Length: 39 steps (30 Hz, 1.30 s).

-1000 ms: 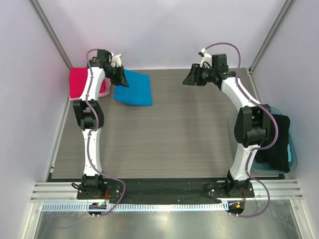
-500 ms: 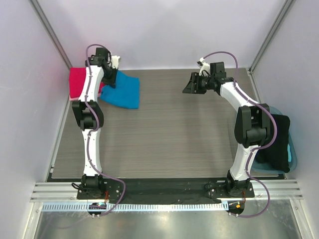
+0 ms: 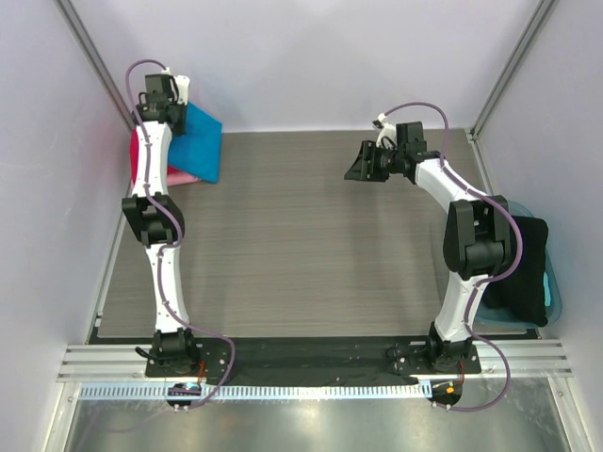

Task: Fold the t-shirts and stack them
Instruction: Neatly place the folded tshirt to the corner

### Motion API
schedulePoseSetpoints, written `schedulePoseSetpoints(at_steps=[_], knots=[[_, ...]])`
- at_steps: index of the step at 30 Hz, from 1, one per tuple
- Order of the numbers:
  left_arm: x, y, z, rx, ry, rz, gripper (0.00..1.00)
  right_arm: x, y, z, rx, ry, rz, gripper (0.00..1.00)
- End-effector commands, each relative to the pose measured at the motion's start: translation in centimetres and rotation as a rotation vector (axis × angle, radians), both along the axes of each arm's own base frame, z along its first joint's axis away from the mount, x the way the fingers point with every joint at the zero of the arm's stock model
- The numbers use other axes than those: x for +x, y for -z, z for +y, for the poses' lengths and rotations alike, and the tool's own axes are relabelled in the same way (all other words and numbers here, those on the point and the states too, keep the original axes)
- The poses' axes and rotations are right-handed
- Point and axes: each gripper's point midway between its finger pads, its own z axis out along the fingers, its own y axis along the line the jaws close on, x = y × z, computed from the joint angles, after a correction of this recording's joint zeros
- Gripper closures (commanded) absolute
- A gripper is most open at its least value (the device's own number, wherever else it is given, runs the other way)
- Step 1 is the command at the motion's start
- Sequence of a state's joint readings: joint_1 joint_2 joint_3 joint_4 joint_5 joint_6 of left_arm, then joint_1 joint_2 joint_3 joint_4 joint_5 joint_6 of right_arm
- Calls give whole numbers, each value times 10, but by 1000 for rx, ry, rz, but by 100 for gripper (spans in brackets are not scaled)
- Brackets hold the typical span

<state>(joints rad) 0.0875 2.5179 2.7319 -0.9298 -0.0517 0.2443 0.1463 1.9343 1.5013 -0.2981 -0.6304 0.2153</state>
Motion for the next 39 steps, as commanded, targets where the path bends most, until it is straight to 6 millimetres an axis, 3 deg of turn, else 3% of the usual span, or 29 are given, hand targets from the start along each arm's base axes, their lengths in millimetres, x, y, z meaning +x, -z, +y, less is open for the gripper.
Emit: schedulePoseSetpoints(at_steps=[1,7,10,13,16,21,28,34,39], knots=[[25,-46,10,50,-27,-182,100,3,-37,1,25,0,-105,46],[19,-65,32,51,-61,-216,100,-1,-37,-2,21,6,-105,47],[8,-80,35,30,-59,-218,100,-1,-38,-1,21,8,-108,47],[-2,-93,25,-12,-33,-221,100,0,-37,-1,27,14,-102,47],[-6,-96,20,-28,-26,-215,100,2,-36,2,33,15,-101,47],[-1,-82,28,21,-17,-192,100,4,-39,7,37,6,-110,47],[-2,-94,42,65,-39,-219,100,0,-38,7,34,2,-107,47],[-22,-117,20,-9,13,-221,100,-2,-37,7,33,-3,-107,47],[-34,-99,9,-34,48,-138,100,0,-34,8,37,-3,-100,47]])
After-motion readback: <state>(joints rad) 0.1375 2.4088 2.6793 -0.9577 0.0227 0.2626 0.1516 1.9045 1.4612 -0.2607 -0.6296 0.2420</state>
